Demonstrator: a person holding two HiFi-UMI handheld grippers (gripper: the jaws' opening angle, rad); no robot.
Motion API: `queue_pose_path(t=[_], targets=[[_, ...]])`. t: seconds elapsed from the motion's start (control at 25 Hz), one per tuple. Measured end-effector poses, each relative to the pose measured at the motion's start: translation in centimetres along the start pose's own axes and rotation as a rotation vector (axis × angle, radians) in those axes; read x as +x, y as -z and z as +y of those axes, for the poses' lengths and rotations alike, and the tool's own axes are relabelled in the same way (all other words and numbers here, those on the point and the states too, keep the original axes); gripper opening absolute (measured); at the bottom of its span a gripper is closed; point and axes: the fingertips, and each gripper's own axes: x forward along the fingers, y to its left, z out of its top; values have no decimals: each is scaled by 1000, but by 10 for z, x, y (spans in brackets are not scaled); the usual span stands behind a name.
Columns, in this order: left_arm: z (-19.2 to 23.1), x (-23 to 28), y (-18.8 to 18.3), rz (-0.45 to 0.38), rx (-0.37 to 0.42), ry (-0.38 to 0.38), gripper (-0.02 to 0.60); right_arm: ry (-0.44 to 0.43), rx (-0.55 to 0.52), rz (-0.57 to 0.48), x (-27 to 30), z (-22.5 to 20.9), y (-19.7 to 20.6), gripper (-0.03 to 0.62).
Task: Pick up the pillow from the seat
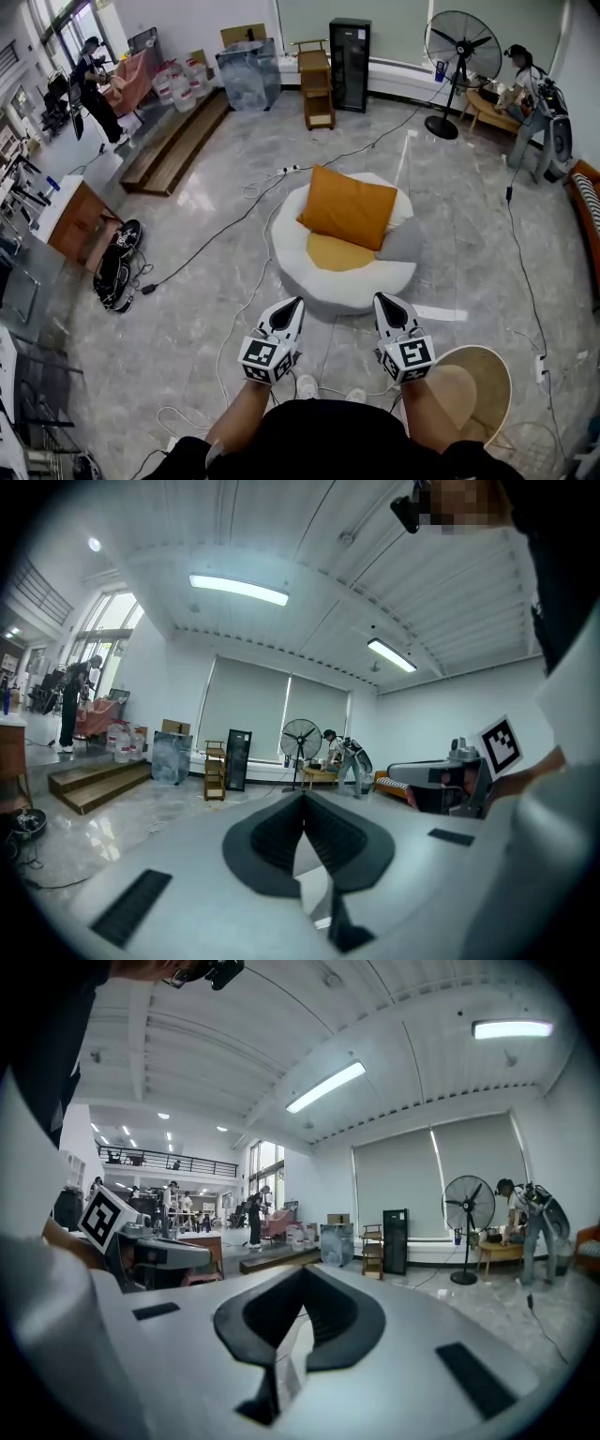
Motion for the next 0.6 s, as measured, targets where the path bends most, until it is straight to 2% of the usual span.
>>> queue_pose_path(t=[0.28,0.6], targets=[[37,5,-9,-20,16,23,11,64,-7,-16,22,6,-2,6],[50,24,1,27,44,95,11,117,24,9,39,7,14,6]])
